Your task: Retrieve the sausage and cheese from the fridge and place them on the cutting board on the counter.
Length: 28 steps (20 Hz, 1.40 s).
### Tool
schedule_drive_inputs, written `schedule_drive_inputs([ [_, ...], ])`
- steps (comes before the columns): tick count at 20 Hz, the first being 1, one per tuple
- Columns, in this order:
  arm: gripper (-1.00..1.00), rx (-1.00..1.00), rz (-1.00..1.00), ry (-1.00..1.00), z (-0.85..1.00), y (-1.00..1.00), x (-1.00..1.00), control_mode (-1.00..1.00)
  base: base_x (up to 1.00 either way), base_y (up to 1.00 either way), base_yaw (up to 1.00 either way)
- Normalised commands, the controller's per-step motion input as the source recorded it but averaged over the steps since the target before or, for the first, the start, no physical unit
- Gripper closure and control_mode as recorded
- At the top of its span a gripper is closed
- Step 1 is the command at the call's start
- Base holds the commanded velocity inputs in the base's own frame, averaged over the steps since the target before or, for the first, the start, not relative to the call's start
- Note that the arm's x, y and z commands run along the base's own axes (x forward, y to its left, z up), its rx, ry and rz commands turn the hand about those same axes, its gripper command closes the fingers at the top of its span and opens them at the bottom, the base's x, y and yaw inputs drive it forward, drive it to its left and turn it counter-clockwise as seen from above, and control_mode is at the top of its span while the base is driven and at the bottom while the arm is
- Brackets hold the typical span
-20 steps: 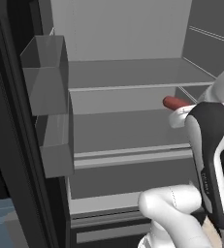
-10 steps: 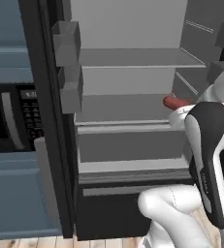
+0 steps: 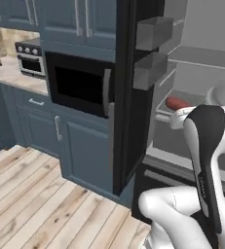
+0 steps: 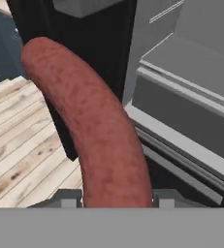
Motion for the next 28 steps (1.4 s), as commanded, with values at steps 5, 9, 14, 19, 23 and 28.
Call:
schedule_drive_inputs([
  [5, 1.0, 0.0, 0.0, 0.0, 0.0, 0.0, 0.0, 1.0, -0.13, 0.0, 1.0],
  [9, 1.0, 0.0, 0.0, 0.0, 0.0, 0.0, 0.0, 1.0, -0.55, 0.03, 1.0],
  [14, 1.0, 0.0, 0.0, 0.0, 0.0, 0.0, 0.0, 1.0, -0.28, 0.04, 0.99],
  [19, 1.0, 0.0, 0.0, 0.0, 0.0, 0.0, 0.0, 1.0, -0.16, 0.0, 0.74],
  [23, 1.0, 0.0, 0.0, 0.0, 0.0, 0.0, 0.0, 1.0, 0.16, 0.03, 0.47],
  [28, 1.0, 0.0, 0.0, 0.0, 0.0, 0.0, 0.0, 1.0, 0.82, 0.0, 0.23],
])
